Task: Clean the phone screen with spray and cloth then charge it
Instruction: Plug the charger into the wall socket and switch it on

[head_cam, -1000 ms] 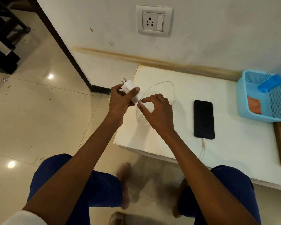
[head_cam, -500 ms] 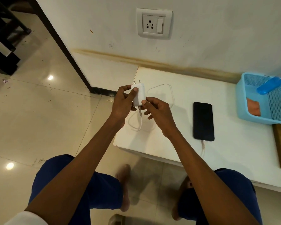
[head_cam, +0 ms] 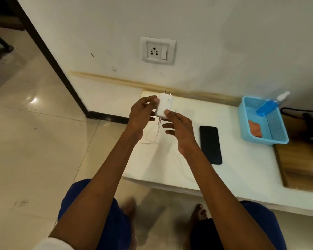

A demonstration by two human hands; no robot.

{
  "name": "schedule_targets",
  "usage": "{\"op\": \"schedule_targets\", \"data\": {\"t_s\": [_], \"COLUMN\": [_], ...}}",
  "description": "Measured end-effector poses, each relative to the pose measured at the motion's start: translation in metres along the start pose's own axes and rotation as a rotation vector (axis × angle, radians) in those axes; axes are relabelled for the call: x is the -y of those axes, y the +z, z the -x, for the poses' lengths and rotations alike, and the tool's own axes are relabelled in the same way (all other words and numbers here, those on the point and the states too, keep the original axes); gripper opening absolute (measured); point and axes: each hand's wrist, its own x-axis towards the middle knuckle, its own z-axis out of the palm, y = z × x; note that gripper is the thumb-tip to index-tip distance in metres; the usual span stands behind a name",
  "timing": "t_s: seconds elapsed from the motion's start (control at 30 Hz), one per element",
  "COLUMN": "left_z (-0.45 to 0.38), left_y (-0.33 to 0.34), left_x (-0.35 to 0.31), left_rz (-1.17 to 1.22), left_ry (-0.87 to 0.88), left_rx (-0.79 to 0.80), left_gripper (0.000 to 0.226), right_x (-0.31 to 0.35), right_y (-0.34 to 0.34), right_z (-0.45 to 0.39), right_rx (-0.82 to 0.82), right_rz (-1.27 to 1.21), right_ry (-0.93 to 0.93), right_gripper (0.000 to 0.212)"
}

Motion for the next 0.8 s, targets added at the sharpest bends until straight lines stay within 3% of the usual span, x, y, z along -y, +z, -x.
{"op": "schedule_targets", "data": {"t_s": [0.3, 0.8], "left_z": [-0.02, -0.034], "left_y": [-0.018, -0.042], "left_x": [-0.012, -0.009], "left_rz": [0.034, 0.1], "left_ry": [0.251, 0.312], "left_rx": [-0.327, -0.306], "left_gripper": [0.021, 0.02], "right_x": [0.057, 0.083], "right_y": [0.019, 0.081], "right_z": [-0.055, -0.125], "right_rx": [-0.03, -0.057], "right_rz": [-0.002, 0.088], "right_ry": [-0.006, 0.014], "right_gripper": [0.022, 0.014]}}
